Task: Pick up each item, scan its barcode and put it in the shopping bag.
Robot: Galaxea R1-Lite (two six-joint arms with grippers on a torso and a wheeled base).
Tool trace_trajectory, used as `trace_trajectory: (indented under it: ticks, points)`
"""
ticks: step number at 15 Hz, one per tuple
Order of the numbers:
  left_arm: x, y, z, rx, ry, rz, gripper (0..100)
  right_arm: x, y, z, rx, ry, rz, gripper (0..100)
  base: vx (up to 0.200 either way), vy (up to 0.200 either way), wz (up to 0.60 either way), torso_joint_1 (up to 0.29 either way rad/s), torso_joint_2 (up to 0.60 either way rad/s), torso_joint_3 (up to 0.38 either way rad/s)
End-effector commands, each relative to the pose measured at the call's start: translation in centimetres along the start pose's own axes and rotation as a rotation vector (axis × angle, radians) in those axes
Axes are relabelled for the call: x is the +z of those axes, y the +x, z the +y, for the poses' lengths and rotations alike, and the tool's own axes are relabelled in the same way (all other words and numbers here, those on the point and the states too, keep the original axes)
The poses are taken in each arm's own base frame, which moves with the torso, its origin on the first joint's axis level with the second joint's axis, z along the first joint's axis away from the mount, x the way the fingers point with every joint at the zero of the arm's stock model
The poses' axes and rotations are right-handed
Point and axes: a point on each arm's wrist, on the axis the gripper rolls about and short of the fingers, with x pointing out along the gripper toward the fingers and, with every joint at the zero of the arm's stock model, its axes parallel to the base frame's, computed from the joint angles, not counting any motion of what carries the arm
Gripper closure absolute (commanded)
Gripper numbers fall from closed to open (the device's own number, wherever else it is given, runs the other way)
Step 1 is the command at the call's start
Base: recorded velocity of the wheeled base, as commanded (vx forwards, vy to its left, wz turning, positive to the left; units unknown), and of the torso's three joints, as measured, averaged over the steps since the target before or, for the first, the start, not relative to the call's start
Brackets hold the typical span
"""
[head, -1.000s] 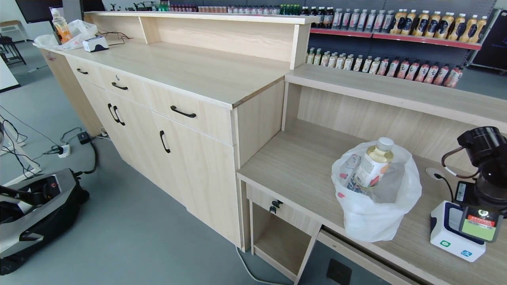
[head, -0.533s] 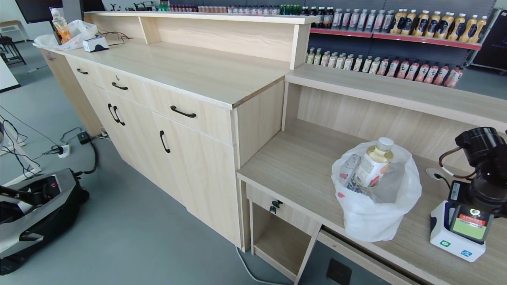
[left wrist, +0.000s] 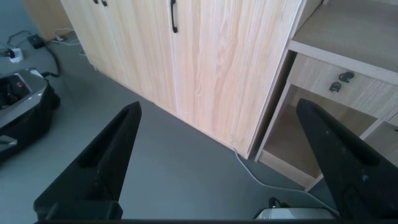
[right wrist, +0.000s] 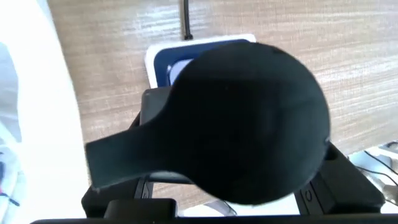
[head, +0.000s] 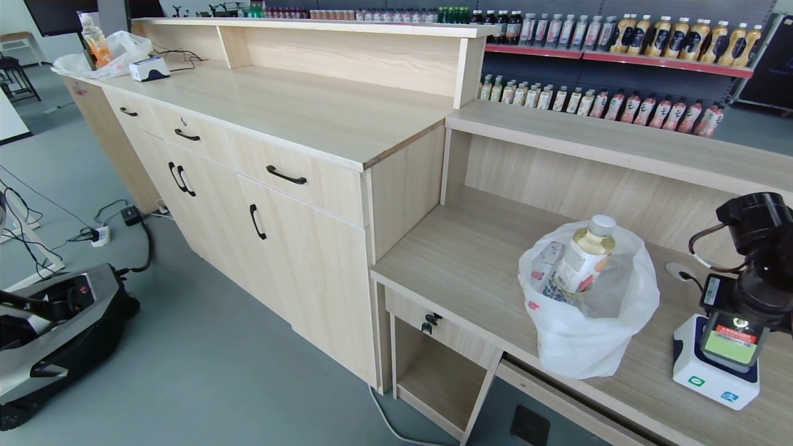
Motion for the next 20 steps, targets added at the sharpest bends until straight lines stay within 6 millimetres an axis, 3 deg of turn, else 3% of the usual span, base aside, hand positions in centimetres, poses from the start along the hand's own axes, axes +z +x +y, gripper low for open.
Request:
trace_trajectory:
  ticks: [1,4,6,10,14,20]
  points:
    - [0.0,0.0,0.0,0.0,0.0,-0.002,0,1.1,-2.3,0.6,0.138,0.031,-0.137,100,0.0,0.0,0.0,0.0,0.0,0.0]
    - [0.0,0.0,0.0,0.0,0.0,0.0,0,1.3,-4.8,1.7,0.319,-0.116,-0.392,100,0.0,0.0,0.0,0.0,0.0,0.0]
    - [0.0,0.0,0.0,0.0,0.0,0.0,0,-1.0,-6.1,3.5,0.394,-0.352,-0.53,100,0.0,0.0,0.0,0.0,0.0,0.0]
    - [0.0,0.0,0.0,0.0,0.0,0.0,0,-4.4,-8.6,7.7,0.565,-0.472,-0.578,100,0.0,0.0,0.0,0.0,0.0,0.0]
    - [0.0,0.0,0.0,0.0,0.0,0.0,0,-6.6,-5.7,12.0,0.66,-0.474,-0.636,100,0.0,0.0,0.0,0.0,0.0,0.0]
    - [0.0,0.0,0.0,0.0,0.0,0.0,0,-8.2,-3.1,13.6,0.652,-0.512,-0.585,100,0.0,0.0,0.0,0.0,0.0,0.0]
